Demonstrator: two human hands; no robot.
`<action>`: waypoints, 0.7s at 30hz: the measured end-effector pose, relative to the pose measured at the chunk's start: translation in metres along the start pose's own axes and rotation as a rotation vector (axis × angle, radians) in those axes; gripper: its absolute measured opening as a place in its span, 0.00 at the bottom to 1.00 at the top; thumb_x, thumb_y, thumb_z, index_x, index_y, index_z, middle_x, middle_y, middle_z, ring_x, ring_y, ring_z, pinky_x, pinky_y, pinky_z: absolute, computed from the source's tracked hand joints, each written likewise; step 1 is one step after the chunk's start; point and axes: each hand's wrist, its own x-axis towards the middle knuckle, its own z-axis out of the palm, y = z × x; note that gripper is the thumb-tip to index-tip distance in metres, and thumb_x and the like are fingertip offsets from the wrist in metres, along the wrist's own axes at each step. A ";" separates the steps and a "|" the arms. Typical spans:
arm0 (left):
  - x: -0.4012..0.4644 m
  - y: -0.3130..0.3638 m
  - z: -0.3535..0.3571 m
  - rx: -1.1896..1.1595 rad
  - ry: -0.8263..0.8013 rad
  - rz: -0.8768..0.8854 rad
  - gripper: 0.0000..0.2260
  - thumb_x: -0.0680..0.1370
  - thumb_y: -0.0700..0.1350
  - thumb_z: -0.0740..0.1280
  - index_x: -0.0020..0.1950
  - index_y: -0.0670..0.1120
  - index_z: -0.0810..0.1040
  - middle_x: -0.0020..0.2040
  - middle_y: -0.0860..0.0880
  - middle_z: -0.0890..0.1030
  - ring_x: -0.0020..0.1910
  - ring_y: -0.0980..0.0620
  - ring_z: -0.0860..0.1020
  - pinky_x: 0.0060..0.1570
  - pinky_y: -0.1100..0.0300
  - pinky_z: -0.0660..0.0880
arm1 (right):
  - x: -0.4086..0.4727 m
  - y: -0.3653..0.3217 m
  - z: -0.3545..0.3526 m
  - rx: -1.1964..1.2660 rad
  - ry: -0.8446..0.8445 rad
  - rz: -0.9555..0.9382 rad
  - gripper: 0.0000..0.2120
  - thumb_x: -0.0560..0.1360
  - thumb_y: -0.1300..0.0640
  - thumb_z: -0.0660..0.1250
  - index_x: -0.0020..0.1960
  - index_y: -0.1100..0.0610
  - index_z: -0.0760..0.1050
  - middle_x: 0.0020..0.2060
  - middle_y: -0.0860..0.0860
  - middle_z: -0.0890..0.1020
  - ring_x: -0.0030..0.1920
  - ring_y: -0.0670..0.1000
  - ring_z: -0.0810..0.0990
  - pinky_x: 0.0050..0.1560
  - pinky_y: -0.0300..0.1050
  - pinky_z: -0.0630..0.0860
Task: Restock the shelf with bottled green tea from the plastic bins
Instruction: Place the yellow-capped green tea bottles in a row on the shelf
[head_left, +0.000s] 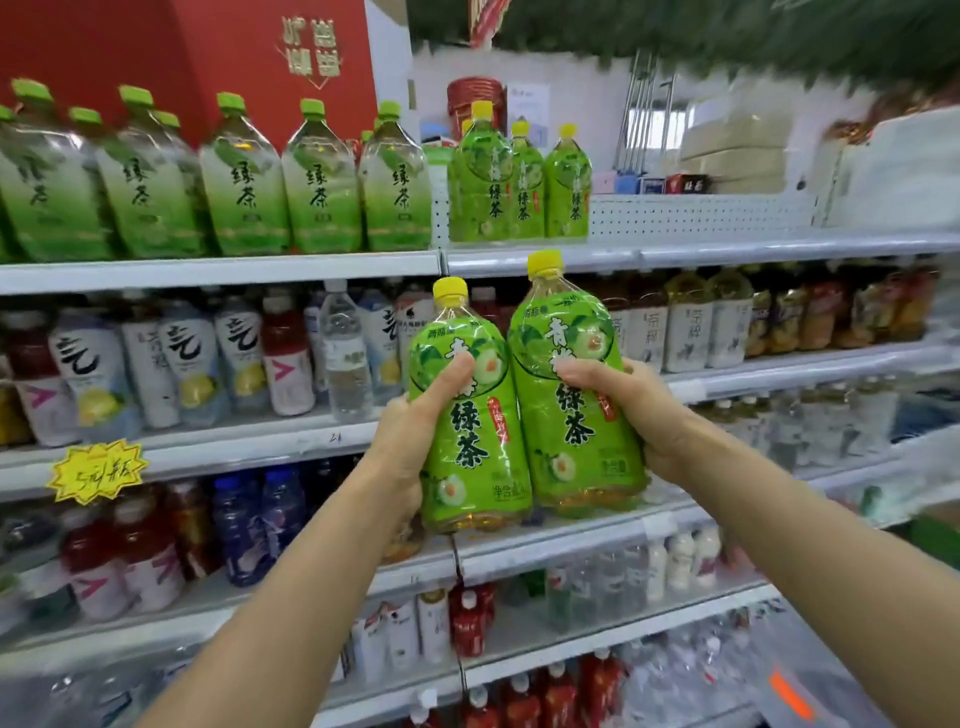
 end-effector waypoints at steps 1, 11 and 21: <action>0.015 0.004 0.007 -0.003 0.010 0.009 0.50 0.51 0.70 0.81 0.68 0.47 0.77 0.58 0.44 0.85 0.56 0.40 0.83 0.58 0.37 0.78 | 0.013 -0.007 -0.008 -0.007 0.008 -0.022 0.29 0.60 0.49 0.78 0.57 0.59 0.79 0.48 0.59 0.86 0.45 0.58 0.86 0.42 0.51 0.82; 0.114 0.055 0.079 0.009 -0.046 0.163 0.29 0.61 0.63 0.75 0.54 0.46 0.84 0.49 0.43 0.87 0.50 0.42 0.85 0.56 0.41 0.80 | 0.127 -0.057 -0.081 -0.006 0.047 -0.157 0.24 0.62 0.50 0.74 0.55 0.60 0.80 0.43 0.56 0.86 0.41 0.54 0.86 0.38 0.47 0.82; 0.211 0.097 0.154 0.010 0.026 0.329 0.30 0.65 0.63 0.76 0.60 0.45 0.82 0.53 0.42 0.86 0.53 0.41 0.85 0.56 0.39 0.80 | 0.263 -0.121 -0.181 0.016 0.096 -0.338 0.23 0.70 0.49 0.75 0.62 0.57 0.78 0.49 0.54 0.86 0.48 0.54 0.86 0.48 0.53 0.83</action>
